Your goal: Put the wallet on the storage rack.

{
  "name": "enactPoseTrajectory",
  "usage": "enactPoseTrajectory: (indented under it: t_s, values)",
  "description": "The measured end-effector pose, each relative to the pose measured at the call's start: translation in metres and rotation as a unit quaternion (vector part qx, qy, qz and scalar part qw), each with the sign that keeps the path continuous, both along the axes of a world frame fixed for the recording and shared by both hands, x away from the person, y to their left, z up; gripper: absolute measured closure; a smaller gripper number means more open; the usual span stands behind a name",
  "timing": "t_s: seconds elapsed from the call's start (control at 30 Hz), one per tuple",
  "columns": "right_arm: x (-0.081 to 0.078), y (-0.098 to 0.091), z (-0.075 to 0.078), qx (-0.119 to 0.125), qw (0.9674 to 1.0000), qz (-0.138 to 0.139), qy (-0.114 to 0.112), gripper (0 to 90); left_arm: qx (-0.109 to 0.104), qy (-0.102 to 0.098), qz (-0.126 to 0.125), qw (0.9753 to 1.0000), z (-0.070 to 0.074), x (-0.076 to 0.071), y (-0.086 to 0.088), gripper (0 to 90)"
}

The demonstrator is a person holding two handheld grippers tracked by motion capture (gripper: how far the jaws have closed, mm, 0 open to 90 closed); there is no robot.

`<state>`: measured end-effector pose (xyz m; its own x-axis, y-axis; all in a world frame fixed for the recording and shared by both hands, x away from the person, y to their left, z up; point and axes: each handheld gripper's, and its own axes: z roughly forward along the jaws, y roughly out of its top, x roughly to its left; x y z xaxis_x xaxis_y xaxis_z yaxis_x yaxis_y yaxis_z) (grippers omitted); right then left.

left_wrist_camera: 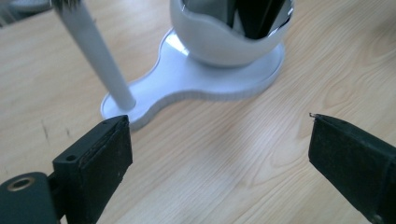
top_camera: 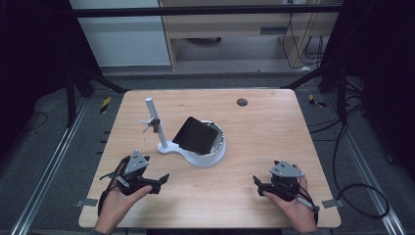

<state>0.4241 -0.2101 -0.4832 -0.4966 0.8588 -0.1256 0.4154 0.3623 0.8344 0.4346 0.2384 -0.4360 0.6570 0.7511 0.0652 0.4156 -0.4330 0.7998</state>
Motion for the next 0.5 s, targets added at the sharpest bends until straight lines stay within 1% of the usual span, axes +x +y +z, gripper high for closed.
enactPoseTrajectory:
  t_s: [0.03,0.07,0.1,0.17,0.2,0.23,0.27,0.3,0.33,0.4,0.43,0.47,0.5]
  values:
    - [0.001,0.0,-0.001,0.002,1.0,-0.001,0.005,6.3,-0.003,0.006,0.007,1.0,-0.008,0.003,0.003,6.0]
    - [0.004,-0.001,-0.004,0.005,0.9999,-0.001,0.015,5.7,-0.004,0.011,0.011,0.9999,-0.012,0.005,0.005,6.0]
    - [0.006,-0.001,-0.006,0.006,0.9998,-0.001,0.021,5.5,-0.002,0.014,0.019,0.9997,-0.019,0.008,0.008,6.0]
    - [0.01,-0.001,-0.01,0.007,0.9993,-0.007,0.038,5.5,0.01,0.018,0.036,0.9991,-0.032,0.013,0.014,6.0]
    - [0.012,-0.001,-0.012,0.007,0.999,-0.008,0.043,5.5,0.012,0.022,0.041,0.9988,-0.037,0.015,0.016,6.0]
    - [0.014,-0.002,-0.013,0.009,0.9987,-0.009,0.049,5.5,0.013,0.032,0.045,0.9984,-0.043,0.017,0.019,6.0]
    - [0.015,-0.002,-0.016,0.009,0.9983,-0.01,0.056,5.5,0.007,0.037,0.048,0.9982,-0.046,0.018,0.021,6.0]
    - [0.016,-0.002,-0.017,0.011,0.9979,-0.013,0.062,5.5,0.006,0.041,0.05,0.9979,-0.049,0.019,0.023,6.0]
    - [0.017,-0.003,-0.019,0.012,0.9974,-0.015,0.069,5.7,0.009,0.044,0.054,0.9975,-0.052,0.019,0.025,6.0]
    - [0.02,-0.004,-0.022,0.016,0.9965,-0.015,0.081,5.7,0.022,0.048,0.062,0.9967,-0.057,0.021,0.029,6.0]
    - [0.02,-0.004,-0.024,0.012,0.996,-0.018,0.087,5.7,0.024,0.051,0.066,0.9962,-0.059,0.022,0.03,6.0]
    - [0.021,-0.003,-0.026,0.005,0.9959,-0.015,0.089,5.7,0.018,0.057,0.065,0.9961,-0.061,0.023,0.032,5.9]
    - [0.022,-0.002,-0.028,0.003,0.9952,-0.016,0.097,5.4,0.016,0.06,0.064,0.996,-0.062,0.024,0.032,5.8]
